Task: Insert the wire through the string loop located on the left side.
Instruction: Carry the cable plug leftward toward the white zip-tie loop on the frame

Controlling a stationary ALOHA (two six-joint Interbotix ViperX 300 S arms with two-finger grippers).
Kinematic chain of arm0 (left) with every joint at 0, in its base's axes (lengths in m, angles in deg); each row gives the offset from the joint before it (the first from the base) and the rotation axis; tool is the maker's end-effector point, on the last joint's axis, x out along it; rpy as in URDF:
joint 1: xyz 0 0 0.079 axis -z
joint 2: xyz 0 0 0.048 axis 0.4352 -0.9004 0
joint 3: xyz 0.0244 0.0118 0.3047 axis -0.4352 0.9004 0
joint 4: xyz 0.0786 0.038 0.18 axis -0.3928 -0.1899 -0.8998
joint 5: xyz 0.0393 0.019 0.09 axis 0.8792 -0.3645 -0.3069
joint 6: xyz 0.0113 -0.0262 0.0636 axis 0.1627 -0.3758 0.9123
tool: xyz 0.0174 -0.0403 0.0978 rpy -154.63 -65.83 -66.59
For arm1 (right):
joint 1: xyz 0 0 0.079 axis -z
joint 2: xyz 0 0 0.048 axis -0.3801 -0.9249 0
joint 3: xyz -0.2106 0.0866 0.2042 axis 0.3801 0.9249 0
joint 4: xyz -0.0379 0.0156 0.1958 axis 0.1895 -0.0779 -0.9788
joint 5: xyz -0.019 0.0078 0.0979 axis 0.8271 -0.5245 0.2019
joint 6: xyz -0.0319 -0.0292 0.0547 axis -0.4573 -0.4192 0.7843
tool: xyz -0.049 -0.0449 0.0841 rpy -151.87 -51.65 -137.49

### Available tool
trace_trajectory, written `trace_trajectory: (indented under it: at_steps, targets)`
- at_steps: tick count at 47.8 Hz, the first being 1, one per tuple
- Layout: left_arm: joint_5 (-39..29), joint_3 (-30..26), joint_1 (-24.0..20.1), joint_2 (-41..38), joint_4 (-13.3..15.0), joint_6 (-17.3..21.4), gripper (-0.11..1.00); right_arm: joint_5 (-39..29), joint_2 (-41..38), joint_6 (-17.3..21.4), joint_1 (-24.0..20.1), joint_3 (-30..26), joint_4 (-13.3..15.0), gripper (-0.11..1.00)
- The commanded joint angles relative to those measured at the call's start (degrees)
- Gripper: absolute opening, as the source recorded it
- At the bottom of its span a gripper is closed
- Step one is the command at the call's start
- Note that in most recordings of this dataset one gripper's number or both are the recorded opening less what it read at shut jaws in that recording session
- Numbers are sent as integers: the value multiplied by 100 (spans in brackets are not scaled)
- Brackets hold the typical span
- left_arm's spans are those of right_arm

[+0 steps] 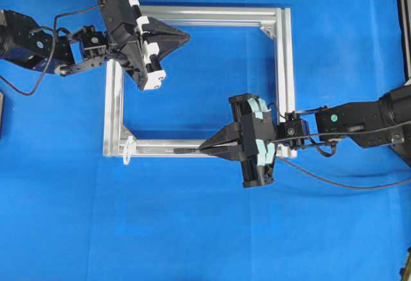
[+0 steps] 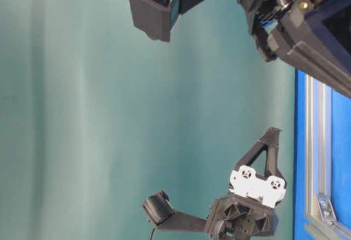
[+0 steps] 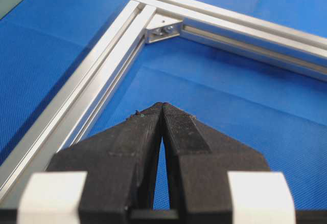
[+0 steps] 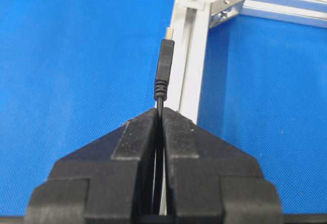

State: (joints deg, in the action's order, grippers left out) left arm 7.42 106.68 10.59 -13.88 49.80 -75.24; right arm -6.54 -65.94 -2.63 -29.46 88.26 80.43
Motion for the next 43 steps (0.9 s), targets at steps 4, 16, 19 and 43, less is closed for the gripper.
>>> trace_trajectory:
  at_steps: [4,16,19,43]
  targets:
    - [35,-70,18,167,-9,-9,0,53,193,-9,9,-35,0,0]
    - [26,-79,26,167,-18,-9,0,114,105,-9,9,-176,-9,0]
    - [26,-79,18,167,-9,-9,0,132,18,-9,9,-290,0,0]
    - [35,-79,35,167,-9,-9,0,132,-773,-9,79,-1160,-9,0]
